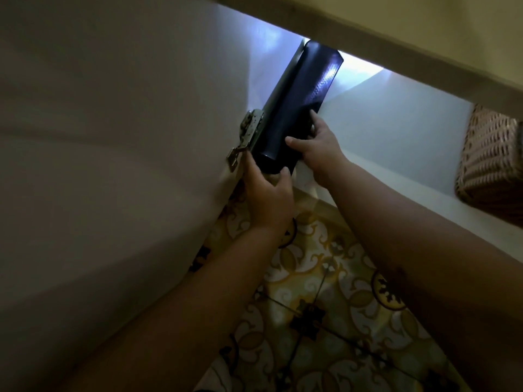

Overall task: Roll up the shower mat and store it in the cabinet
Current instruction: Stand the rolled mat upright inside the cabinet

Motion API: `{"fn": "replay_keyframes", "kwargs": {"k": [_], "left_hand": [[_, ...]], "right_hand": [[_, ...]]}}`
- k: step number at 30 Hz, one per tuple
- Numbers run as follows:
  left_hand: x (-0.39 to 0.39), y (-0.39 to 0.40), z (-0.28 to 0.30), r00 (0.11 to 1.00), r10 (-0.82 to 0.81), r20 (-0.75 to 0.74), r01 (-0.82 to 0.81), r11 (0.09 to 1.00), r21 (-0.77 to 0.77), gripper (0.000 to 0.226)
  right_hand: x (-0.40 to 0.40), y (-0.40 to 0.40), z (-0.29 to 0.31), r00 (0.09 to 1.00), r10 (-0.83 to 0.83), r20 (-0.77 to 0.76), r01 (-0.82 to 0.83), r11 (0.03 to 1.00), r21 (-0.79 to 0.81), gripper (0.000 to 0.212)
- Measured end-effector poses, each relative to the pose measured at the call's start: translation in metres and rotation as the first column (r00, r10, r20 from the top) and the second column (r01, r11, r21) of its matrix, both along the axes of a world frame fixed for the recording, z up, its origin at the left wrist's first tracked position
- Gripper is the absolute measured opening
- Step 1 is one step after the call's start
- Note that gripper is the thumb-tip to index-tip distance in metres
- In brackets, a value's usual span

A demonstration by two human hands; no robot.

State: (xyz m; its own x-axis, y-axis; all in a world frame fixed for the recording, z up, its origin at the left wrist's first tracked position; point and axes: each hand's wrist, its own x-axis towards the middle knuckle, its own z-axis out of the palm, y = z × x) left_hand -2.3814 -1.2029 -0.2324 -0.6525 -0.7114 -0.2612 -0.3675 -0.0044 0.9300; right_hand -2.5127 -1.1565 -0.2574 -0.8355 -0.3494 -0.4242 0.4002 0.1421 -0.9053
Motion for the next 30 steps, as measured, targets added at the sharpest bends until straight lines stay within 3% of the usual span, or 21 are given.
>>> {"fn": "replay_keyframes", "kwargs": {"k": [3,6,8,14,19,28,30], "left_hand": [[-0.007,0.001,0.008,0.994,0.108,0.022,-0.110,0.984,0.143,0.071],[-0.007,0.007,0.004,0.998,0.032,0.056,-0.042,0.980,0.194,0.068],[-0.001,0.007,-0.003,0.996,-0.066,0.051,0.059,0.989,0.136,0.071],[-0.014,-0.008,-0.010,0.957,-0.278,0.086,0.284,0.957,-0.064,0.082],[-0.013,-0.012,-0.017,0.933,-0.307,0.190,0.334,0.934,-0.130,0.088],[-0.004,-0.009,-0.015,0.960,-0.267,0.083,0.279,0.933,-0.227,0.089],[0.000,-0.006,-0.014,0.955,-0.275,0.107,0.295,0.896,-0.331,0.084]], "right_hand": [[0.000,0.001,0.004,0.989,-0.004,-0.147,0.045,0.960,0.275,0.081],[0.005,0.003,0.004,0.977,-0.009,-0.211,0.060,0.970,0.235,0.069],[0.011,0.003,0.003,0.971,0.021,-0.237,0.039,0.969,0.246,0.064],[0.001,-0.003,0.010,0.956,0.230,-0.183,-0.164,0.935,0.314,0.088],[-0.002,0.006,0.013,0.908,0.357,-0.221,-0.211,0.842,0.496,0.091],[0.011,0.018,0.010,0.926,0.284,-0.250,-0.143,0.874,0.464,0.090],[0.015,0.020,0.009,0.924,0.285,-0.256,-0.143,0.876,0.460,0.089]]}}
